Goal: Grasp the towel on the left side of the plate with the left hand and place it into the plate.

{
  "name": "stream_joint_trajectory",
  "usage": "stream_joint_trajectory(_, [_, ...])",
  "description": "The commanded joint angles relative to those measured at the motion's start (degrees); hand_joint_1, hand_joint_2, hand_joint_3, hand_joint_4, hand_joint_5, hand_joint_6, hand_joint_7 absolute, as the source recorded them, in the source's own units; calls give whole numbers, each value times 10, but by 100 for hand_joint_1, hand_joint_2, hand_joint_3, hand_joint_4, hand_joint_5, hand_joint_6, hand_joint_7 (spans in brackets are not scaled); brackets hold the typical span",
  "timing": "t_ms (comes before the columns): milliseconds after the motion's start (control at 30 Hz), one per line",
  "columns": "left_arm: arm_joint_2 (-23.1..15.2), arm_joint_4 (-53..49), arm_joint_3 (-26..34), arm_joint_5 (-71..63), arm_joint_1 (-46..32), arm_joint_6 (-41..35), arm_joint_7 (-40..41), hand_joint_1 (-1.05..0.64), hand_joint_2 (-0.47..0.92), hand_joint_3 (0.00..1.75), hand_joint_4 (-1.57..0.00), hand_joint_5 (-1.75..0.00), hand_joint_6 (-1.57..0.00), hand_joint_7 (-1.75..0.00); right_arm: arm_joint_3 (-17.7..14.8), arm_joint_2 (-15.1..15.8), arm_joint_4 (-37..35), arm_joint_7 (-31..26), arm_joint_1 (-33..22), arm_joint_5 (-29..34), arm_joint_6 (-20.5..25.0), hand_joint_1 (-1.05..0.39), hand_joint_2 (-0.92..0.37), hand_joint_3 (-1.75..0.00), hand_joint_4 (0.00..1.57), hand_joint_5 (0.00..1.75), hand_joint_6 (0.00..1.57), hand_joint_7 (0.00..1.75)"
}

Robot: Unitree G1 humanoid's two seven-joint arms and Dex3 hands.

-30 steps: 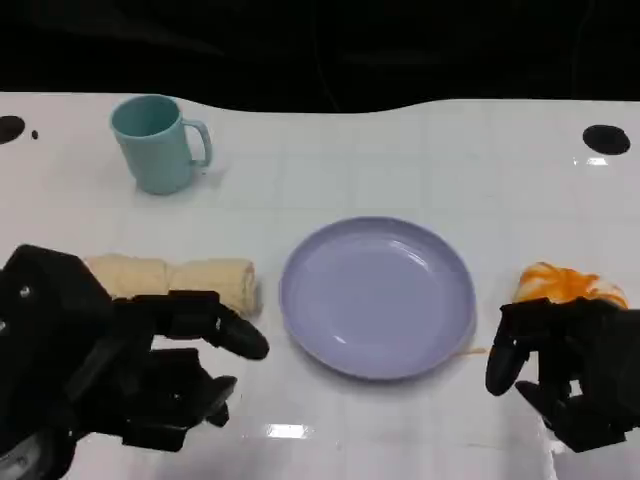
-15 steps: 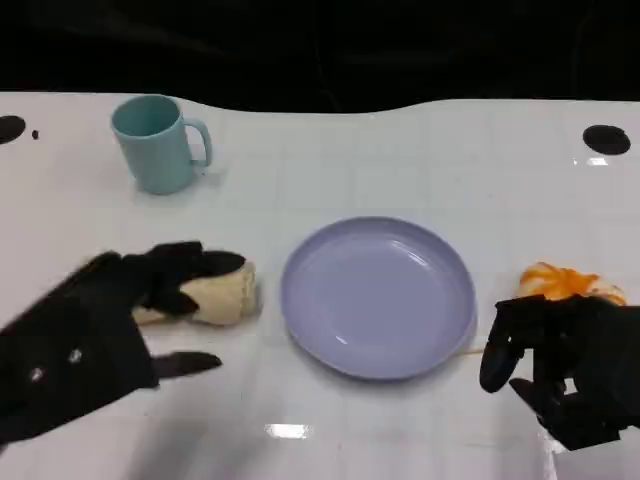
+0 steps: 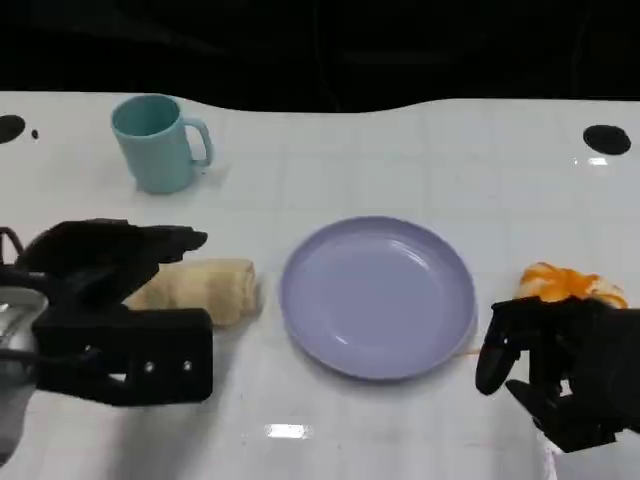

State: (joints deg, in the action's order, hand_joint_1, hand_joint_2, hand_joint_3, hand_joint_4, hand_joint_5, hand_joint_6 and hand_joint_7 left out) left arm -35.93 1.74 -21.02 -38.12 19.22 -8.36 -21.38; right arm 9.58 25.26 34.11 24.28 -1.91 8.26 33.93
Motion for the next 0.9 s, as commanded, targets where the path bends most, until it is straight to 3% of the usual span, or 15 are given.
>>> stream_joint_trajectory(33, [16, -83, -22, -37, 45, 30, 24, -55, 88, 0, -29, -31, -35, -2, -1, 0, 12, -5, 0, 1, 9, 1, -61, -102, 71, 171, 68, 142])
stream_joint_trajectory(367, [74, -314, -74, -84, 148, 85, 73, -53, 87, 0, -39, -20, -39, -1, 6, -2, 15, -9, -2, 6, 9, 0, -58, -106, 71, 172, 69, 142])
stream_joint_trajectory(600, [119, -467, -117, -101, 219, 111, 73, -56, 92, 8, -49, -16, -38, 0, 8, 0, 37, -9, -4, 11, 36, -1, -60, -102, 71, 169, 69, 140])
stream_joint_trajectory(733, [140, -537, -137, -101, 247, 125, 66, -56, 92, 15, -61, -20, -51, -5, 6, -4, 41, -10, -5, 9, 40, 0, -59, -103, 71, 170, 69, 140])
stream_joint_trajectory(833, [157, -585, -147, -99, 259, 129, 78, -51, 92, 20, -73, -25, -77, -15, 2, -5, 42, -10, -7, 5, 39, 1, -59, -104, 72, 170, 70, 140])
stream_joint_trajectory(900, [158, -600, -147, -97, 257, 141, 116, -43, 92, 18, -81, -30, -87, -19, 2, -5, 41, -10, -8, 5, 36, 1, -58, -105, 72, 171, 70, 141])
